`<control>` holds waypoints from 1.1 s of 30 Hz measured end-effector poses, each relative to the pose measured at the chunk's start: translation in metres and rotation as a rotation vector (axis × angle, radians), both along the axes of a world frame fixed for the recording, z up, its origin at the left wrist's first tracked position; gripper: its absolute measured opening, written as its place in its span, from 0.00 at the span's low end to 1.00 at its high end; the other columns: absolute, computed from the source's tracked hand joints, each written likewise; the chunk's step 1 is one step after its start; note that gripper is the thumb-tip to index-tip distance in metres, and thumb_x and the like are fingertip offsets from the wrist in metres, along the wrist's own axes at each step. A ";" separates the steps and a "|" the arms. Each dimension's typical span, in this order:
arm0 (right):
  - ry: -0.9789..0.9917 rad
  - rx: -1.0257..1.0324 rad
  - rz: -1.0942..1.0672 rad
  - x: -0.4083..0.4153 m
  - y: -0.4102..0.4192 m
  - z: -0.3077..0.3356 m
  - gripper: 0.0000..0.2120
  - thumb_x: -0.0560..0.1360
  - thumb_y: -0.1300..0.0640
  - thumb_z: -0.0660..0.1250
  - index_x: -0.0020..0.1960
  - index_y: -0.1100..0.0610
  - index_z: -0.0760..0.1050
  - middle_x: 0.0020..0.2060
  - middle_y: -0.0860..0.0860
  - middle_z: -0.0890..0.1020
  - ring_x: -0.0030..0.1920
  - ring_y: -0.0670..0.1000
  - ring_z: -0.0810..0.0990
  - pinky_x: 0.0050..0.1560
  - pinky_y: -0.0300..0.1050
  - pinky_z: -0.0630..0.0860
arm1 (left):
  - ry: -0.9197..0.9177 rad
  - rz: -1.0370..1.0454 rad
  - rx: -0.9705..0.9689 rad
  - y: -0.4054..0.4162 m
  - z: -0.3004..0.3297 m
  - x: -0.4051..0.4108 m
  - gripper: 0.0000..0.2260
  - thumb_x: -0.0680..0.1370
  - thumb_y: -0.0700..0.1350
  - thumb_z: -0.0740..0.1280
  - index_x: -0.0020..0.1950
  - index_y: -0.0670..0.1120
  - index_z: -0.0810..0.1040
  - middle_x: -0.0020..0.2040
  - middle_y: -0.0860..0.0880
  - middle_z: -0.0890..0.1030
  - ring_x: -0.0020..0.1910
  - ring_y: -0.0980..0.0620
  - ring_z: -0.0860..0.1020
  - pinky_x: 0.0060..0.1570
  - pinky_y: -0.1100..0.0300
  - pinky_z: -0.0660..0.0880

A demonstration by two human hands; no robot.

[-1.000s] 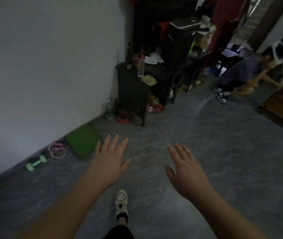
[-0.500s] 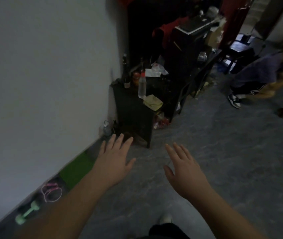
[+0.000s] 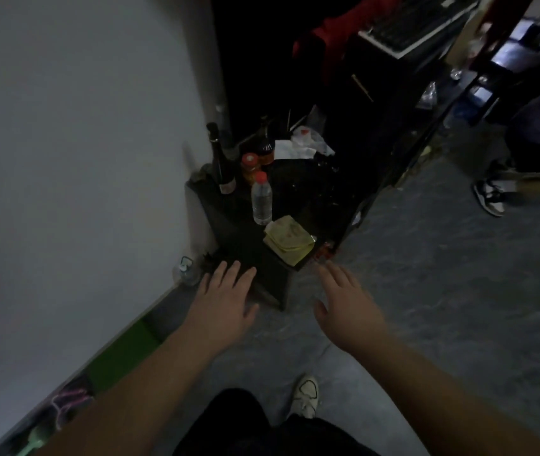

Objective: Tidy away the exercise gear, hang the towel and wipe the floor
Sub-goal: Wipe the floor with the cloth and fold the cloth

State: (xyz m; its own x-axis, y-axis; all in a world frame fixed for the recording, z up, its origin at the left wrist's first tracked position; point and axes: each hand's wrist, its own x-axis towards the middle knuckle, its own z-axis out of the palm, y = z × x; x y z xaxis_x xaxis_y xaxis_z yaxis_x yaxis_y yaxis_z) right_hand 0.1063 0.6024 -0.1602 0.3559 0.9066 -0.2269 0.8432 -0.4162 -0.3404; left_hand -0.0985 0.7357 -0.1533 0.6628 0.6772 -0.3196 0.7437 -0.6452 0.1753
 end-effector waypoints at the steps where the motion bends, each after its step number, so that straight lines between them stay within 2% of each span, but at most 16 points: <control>1: 0.009 -0.014 0.006 0.010 0.016 -0.006 0.32 0.81 0.45 0.57 0.80 0.48 0.48 0.80 0.51 0.54 0.79 0.54 0.51 0.75 0.54 0.59 | 0.005 0.011 -0.023 0.012 -0.005 0.010 0.31 0.81 0.60 0.55 0.80 0.55 0.48 0.82 0.47 0.50 0.80 0.45 0.46 0.77 0.44 0.48; 4: 0.047 -0.074 -0.005 0.039 0.071 -0.035 0.32 0.80 0.46 0.58 0.80 0.50 0.50 0.80 0.52 0.54 0.79 0.55 0.52 0.74 0.57 0.61 | 0.004 0.011 -0.136 0.057 -0.032 0.040 0.30 0.81 0.57 0.56 0.81 0.54 0.49 0.81 0.47 0.50 0.80 0.45 0.47 0.77 0.45 0.50; 7: 0.084 -0.141 -0.067 0.062 0.122 -0.077 0.33 0.80 0.49 0.61 0.80 0.52 0.51 0.80 0.54 0.54 0.78 0.57 0.55 0.73 0.59 0.63 | -0.028 0.035 -0.317 0.104 -0.074 0.071 0.28 0.81 0.53 0.60 0.80 0.53 0.54 0.80 0.47 0.56 0.78 0.45 0.56 0.74 0.49 0.58; 11: 0.138 -0.217 -0.200 0.082 0.177 -0.135 0.34 0.79 0.52 0.63 0.80 0.52 0.51 0.80 0.54 0.55 0.77 0.59 0.57 0.72 0.58 0.65 | -0.130 0.312 -0.651 0.158 -0.139 0.110 0.27 0.80 0.47 0.65 0.77 0.52 0.60 0.74 0.45 0.66 0.70 0.46 0.69 0.66 0.51 0.70; 15: 0.259 -0.249 -0.342 0.098 0.220 -0.179 0.34 0.77 0.56 0.65 0.79 0.52 0.55 0.78 0.56 0.58 0.76 0.62 0.59 0.71 0.59 0.66 | -0.143 0.405 -0.788 0.189 -0.190 0.138 0.27 0.79 0.42 0.66 0.76 0.47 0.62 0.71 0.45 0.70 0.65 0.47 0.73 0.64 0.51 0.72; 17: 0.295 -0.249 -0.421 0.103 0.237 -0.193 0.33 0.77 0.56 0.65 0.78 0.53 0.56 0.75 0.57 0.63 0.73 0.62 0.64 0.69 0.59 0.69 | -0.144 0.436 -0.849 0.198 -0.202 0.147 0.24 0.80 0.41 0.65 0.75 0.45 0.64 0.66 0.48 0.71 0.62 0.49 0.73 0.59 0.55 0.70; 20: 0.332 -0.250 -0.549 0.107 0.255 -0.204 0.28 0.78 0.52 0.64 0.76 0.55 0.61 0.68 0.59 0.70 0.66 0.62 0.70 0.64 0.58 0.72 | -0.170 0.517 -0.920 0.207 -0.210 0.159 0.19 0.80 0.37 0.63 0.71 0.43 0.67 0.60 0.49 0.70 0.56 0.53 0.71 0.51 0.59 0.67; 22: 0.356 -0.257 -0.643 0.109 0.261 -0.211 0.25 0.78 0.52 0.64 0.73 0.55 0.65 0.65 0.58 0.72 0.62 0.61 0.73 0.62 0.59 0.74 | -0.188 0.571 -0.947 0.212 -0.215 0.161 0.17 0.79 0.36 0.63 0.68 0.43 0.69 0.60 0.48 0.72 0.54 0.53 0.72 0.49 0.59 0.68; 25: 0.380 -0.310 -0.655 0.109 0.264 -0.212 0.17 0.78 0.53 0.63 0.67 0.53 0.73 0.60 0.56 0.75 0.56 0.58 0.76 0.57 0.60 0.77 | -0.208 0.619 -0.971 0.218 -0.220 0.161 0.14 0.78 0.35 0.64 0.62 0.45 0.69 0.56 0.49 0.74 0.50 0.54 0.75 0.46 0.60 0.73; 27: 0.367 -0.321 -0.643 0.106 0.261 -0.204 0.16 0.78 0.53 0.64 0.64 0.52 0.75 0.59 0.55 0.74 0.56 0.57 0.74 0.58 0.60 0.76 | -0.218 0.647 -0.983 0.221 -0.220 0.162 0.13 0.78 0.36 0.64 0.59 0.47 0.69 0.57 0.47 0.77 0.51 0.51 0.77 0.50 0.52 0.77; 29: 0.358 -0.293 -0.630 0.101 0.257 -0.192 0.16 0.77 0.51 0.64 0.63 0.52 0.75 0.57 0.54 0.73 0.56 0.57 0.73 0.57 0.60 0.76 | -0.220 0.673 -1.021 0.221 -0.216 0.164 0.13 0.78 0.37 0.64 0.61 0.47 0.69 0.55 0.47 0.78 0.51 0.49 0.78 0.57 0.46 0.78; 31: 0.477 -0.190 -0.679 0.094 0.248 -0.175 0.14 0.77 0.51 0.64 0.61 0.54 0.74 0.51 0.53 0.77 0.51 0.55 0.77 0.52 0.58 0.79 | -0.227 0.681 -1.047 0.219 -0.211 0.167 0.14 0.78 0.36 0.62 0.63 0.46 0.68 0.50 0.51 0.77 0.49 0.52 0.78 0.59 0.46 0.77; 33: 0.628 -0.058 -0.753 0.086 0.232 -0.154 0.11 0.79 0.56 0.63 0.61 0.56 0.71 0.45 0.52 0.78 0.45 0.51 0.79 0.44 0.48 0.80 | -0.247 0.649 -1.042 0.213 -0.205 0.170 0.14 0.79 0.35 0.62 0.64 0.45 0.69 0.49 0.53 0.76 0.47 0.54 0.77 0.57 0.49 0.78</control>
State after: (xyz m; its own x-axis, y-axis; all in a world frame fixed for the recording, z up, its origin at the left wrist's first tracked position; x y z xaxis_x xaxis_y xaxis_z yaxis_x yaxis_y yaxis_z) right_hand 0.1923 0.8343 -0.3143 0.6358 0.4737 -0.6094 0.0236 -0.8011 -0.5981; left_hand 0.0719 0.9484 -0.3579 0.4206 0.4011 -0.8137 0.7465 0.3567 0.5617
